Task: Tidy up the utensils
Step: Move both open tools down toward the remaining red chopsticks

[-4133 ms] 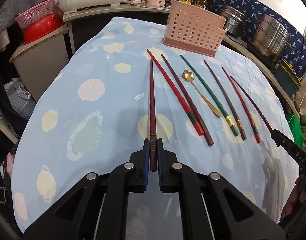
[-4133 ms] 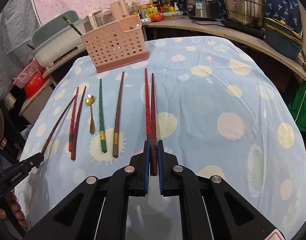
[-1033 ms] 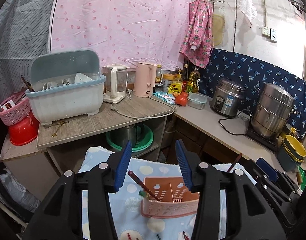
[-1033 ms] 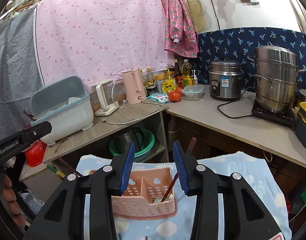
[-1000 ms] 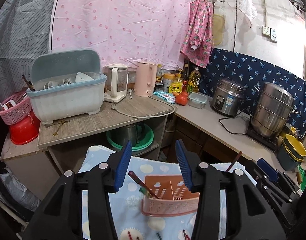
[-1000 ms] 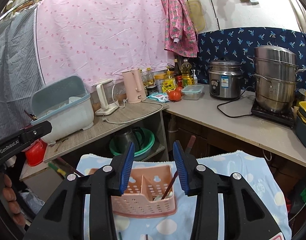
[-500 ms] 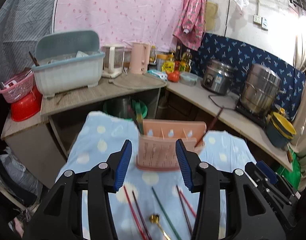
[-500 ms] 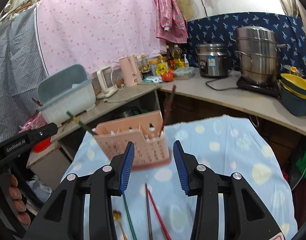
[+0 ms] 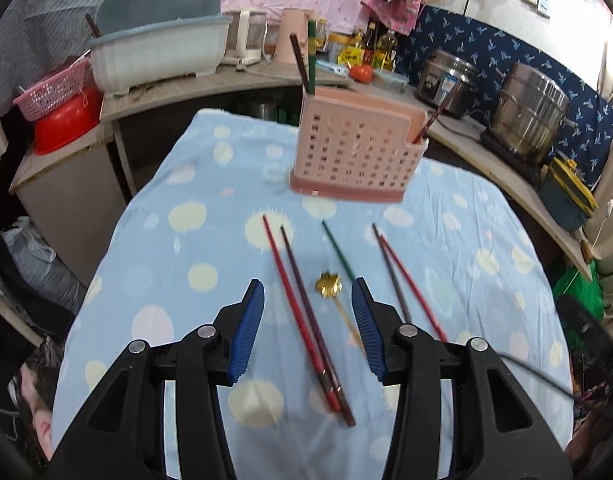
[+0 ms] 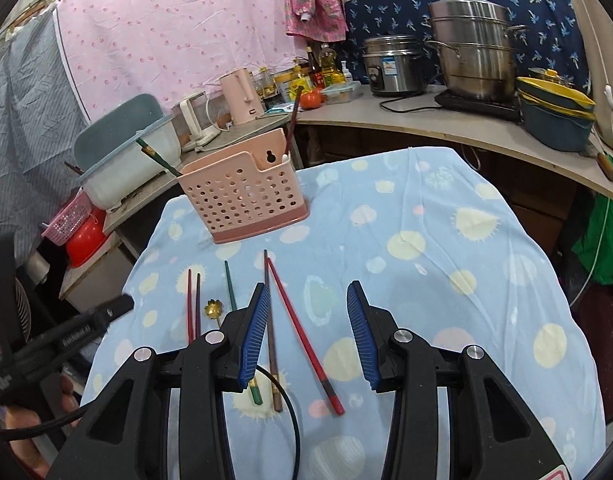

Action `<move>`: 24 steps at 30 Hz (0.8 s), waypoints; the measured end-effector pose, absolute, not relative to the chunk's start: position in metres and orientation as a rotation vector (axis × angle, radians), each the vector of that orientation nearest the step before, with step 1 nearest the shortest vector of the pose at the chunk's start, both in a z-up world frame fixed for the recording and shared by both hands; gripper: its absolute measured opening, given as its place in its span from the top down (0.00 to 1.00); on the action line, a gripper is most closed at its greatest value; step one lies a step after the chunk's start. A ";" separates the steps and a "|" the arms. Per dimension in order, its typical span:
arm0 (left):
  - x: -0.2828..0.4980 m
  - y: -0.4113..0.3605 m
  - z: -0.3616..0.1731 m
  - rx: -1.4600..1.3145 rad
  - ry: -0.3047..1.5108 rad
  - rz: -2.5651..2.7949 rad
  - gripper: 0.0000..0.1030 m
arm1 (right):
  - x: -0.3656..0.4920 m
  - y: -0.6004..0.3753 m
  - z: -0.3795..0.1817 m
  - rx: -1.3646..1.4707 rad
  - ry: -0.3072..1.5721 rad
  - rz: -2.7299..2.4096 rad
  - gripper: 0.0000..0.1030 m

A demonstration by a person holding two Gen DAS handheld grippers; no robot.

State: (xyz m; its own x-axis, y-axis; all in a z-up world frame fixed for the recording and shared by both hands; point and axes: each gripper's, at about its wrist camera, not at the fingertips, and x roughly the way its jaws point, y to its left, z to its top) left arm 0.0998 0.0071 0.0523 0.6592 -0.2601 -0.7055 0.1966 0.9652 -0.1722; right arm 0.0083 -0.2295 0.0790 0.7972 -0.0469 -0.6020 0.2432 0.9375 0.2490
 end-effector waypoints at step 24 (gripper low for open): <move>0.116 -0.002 0.008 -0.040 0.899 -0.213 0.58 | 0.101 -0.225 0.006 0.248 0.698 -0.166 0.41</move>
State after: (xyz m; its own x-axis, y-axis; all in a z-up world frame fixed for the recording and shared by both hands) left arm 0.1161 -0.0015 0.0083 0.6031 -0.2010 -0.7719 0.1675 0.9781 -0.1238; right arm 0.1014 -0.2249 0.0064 0.7545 -0.0682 -0.6527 0.2331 0.9576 0.1695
